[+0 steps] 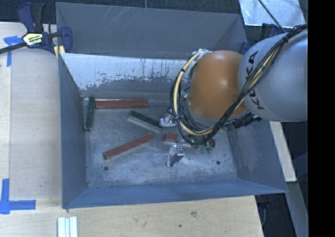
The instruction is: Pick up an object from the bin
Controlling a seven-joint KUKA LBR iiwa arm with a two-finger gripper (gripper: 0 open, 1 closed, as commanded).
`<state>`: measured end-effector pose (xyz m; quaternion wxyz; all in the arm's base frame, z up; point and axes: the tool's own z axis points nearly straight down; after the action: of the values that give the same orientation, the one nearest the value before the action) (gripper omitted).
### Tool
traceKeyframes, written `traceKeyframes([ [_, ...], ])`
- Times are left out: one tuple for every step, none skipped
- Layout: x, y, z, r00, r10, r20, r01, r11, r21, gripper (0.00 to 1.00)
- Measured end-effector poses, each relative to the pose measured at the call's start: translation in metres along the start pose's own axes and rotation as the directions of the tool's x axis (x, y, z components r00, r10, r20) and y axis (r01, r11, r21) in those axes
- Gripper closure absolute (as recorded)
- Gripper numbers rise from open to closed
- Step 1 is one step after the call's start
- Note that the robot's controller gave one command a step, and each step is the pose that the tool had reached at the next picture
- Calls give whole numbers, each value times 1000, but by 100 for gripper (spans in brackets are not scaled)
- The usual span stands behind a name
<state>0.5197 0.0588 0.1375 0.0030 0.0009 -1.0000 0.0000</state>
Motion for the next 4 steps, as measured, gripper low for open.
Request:
traceKeyframes([
  [-2,0,-4,1000,1,8,-1,1000,-1,0],
  [-41,14,52,997,51,58,-51,999,-10,100],
  [-32,14,58,999,48,20,-48,999,-4,0],
  [-32,14,57,999,49,20,-48,999,-4,0],
])
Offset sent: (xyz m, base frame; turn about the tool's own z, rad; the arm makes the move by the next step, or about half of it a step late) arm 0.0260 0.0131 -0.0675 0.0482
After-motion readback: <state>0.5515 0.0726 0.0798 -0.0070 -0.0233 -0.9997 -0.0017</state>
